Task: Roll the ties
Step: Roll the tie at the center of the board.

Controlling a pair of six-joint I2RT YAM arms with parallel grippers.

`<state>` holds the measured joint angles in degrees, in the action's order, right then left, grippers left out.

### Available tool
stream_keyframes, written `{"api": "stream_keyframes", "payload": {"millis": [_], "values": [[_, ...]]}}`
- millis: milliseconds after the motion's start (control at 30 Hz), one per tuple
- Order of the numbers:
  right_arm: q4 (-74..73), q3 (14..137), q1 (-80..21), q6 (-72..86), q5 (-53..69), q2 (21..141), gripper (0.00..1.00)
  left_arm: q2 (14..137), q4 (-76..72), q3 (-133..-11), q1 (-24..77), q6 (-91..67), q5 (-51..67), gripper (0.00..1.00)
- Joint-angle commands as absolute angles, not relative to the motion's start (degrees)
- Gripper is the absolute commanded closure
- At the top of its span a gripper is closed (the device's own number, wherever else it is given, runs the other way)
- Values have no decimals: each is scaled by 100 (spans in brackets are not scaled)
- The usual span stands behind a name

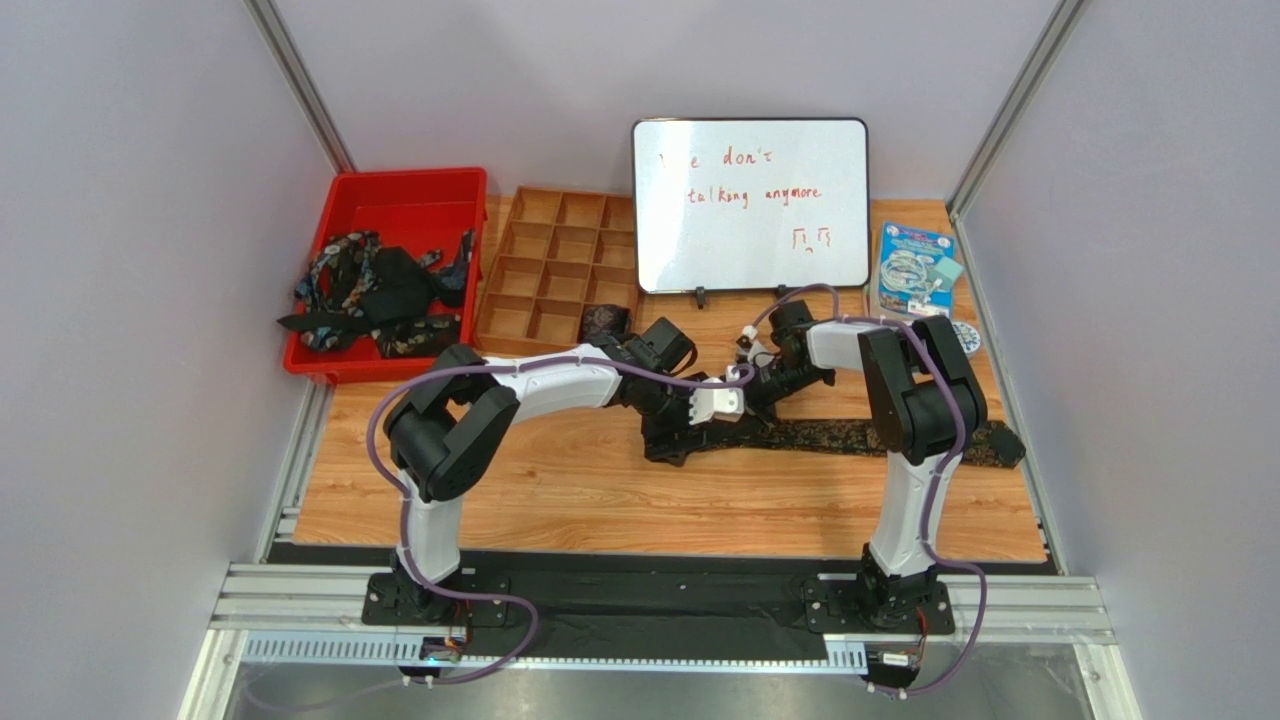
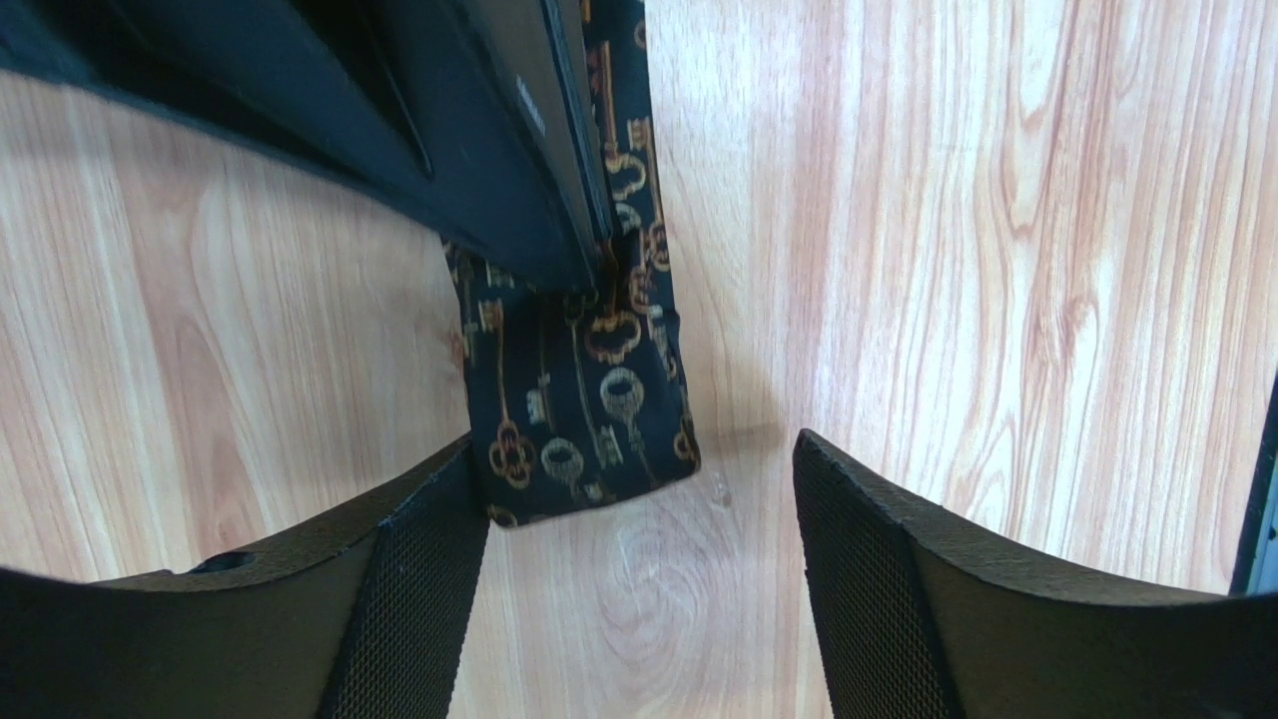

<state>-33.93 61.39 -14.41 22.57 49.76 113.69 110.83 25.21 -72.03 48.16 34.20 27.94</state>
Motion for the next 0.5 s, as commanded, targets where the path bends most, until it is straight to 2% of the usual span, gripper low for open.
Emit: {"api": "stream_keyframes", "payload": {"millis": [0, 300, 467], "values": [[-3366, 6135, -1397, 2013, 3982, 11725, 100, 10767, 2242, -7110, 4746, 3139, 2830, 21], [-3235, 6038, -1397, 1969, 4139, 11725, 100, 10863, 1487, -6953, 4553, 2225, 3287, 21], [-3076, 5968, -1397, 2074, 4289, 11830, 100, 10881, 941, -6654, 4553, 2013, 3480, 25]]}}
